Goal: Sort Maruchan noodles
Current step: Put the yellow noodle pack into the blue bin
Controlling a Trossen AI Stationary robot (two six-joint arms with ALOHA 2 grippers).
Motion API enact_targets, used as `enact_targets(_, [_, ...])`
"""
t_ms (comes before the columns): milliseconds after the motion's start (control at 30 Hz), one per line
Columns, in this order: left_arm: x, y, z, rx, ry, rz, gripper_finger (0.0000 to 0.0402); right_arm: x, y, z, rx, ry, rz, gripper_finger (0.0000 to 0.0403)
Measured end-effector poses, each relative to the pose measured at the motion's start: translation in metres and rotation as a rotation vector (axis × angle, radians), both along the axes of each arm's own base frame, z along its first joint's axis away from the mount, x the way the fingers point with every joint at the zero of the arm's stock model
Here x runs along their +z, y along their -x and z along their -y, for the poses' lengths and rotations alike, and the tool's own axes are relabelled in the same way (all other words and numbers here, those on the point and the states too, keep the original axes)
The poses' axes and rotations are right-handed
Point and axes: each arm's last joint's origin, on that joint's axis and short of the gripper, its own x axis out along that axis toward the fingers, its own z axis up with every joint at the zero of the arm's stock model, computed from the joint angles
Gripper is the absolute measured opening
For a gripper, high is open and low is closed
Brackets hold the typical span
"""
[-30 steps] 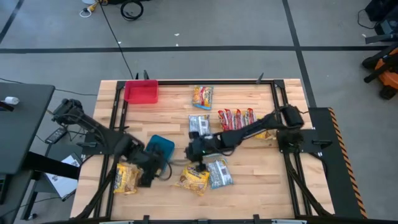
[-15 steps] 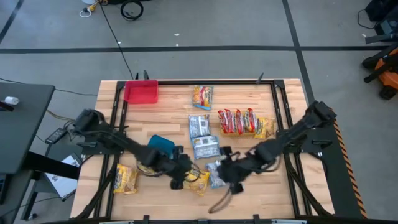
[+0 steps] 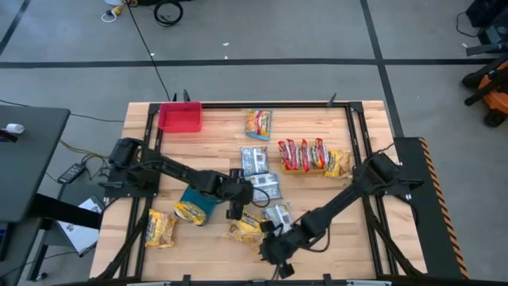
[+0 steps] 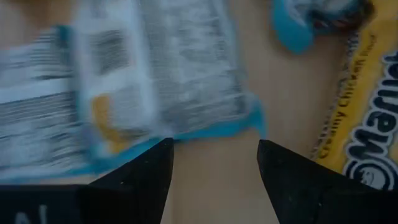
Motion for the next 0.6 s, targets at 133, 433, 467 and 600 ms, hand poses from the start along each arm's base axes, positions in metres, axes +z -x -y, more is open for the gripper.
enact_targets(133, [-0.017, 0.001, 0.010, -0.081, 0.060, -0.080, 0.0235, -0.010, -0.008, 0.015, -0.029, 0.023, -0.061, 0.0093])
enact_targets(433, [-0.005, 0.024, 0.050, -0.184, 0.219, -0.178, 0.0235, -0.030, -0.004, 0.056, -0.278, 0.247, -0.207, 0.0093])
enact_targets(467, [-0.002, 0.027, 0.054, -0.192, 0.237, -0.188, 0.0235, -0.030, -0.004, 0.060, -0.311, 0.291, -0.203, 0.0093])
enact_targets(600, [0.012, 0.032, 0.074, -0.246, 0.281, -0.154, 0.0235, -0.027, -0.002, 0.076, -0.447, 0.440, -0.186, 0.0093])
